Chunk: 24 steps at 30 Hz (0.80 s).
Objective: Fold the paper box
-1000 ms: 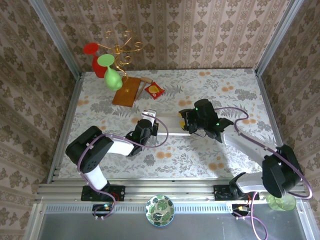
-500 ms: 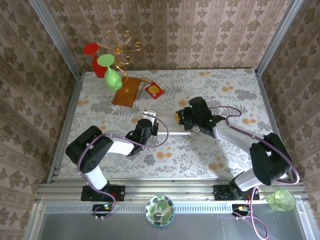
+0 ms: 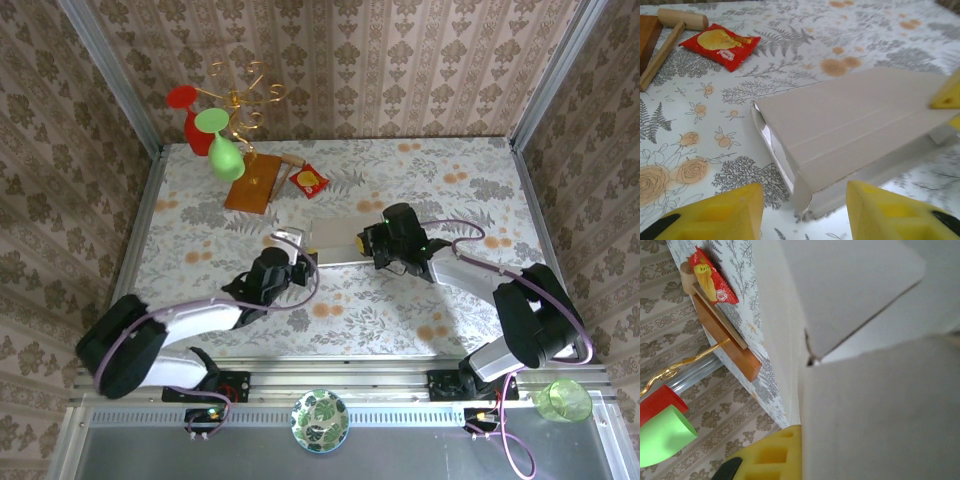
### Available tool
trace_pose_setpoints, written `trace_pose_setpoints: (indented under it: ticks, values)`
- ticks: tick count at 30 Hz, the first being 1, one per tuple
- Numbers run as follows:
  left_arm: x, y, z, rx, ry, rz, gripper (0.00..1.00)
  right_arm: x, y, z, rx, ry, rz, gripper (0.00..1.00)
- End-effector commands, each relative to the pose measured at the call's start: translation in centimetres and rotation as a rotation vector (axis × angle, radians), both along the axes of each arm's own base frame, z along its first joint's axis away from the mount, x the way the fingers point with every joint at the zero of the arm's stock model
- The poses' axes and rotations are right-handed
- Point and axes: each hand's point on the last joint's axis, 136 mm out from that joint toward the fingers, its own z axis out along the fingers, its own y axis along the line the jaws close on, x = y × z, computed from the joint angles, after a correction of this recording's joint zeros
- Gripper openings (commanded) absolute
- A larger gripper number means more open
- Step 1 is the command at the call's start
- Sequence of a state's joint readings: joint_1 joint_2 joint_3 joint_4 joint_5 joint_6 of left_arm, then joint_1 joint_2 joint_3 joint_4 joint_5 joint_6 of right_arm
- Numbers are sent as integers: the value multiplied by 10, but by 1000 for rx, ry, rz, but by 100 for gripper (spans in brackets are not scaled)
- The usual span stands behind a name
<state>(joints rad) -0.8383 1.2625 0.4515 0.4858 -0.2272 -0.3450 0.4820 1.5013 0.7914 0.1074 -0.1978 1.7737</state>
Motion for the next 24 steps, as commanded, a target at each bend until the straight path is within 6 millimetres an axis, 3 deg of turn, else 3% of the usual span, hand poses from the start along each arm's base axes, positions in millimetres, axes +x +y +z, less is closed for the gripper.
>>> trace_pose_setpoints:
  ticks: [1,4,8,16,24]
  values:
    - [-23,7,6,-90,122,-26,48,-5,-7,-18,-51,24,35,0]
    - [-19,26,24,-198,204,43,52,-6,-6,-23,-57,31,71,0]
    - [0,42,23,-312,409,114,51,-8,-7,-32,-76,34,125,0]
    - [37,3,0,-410,680,68,47,-5,-12,-50,-93,12,214,0]
    - [62,-11,-31,-374,725,103,47,-7,-17,-70,-72,33,269,0]
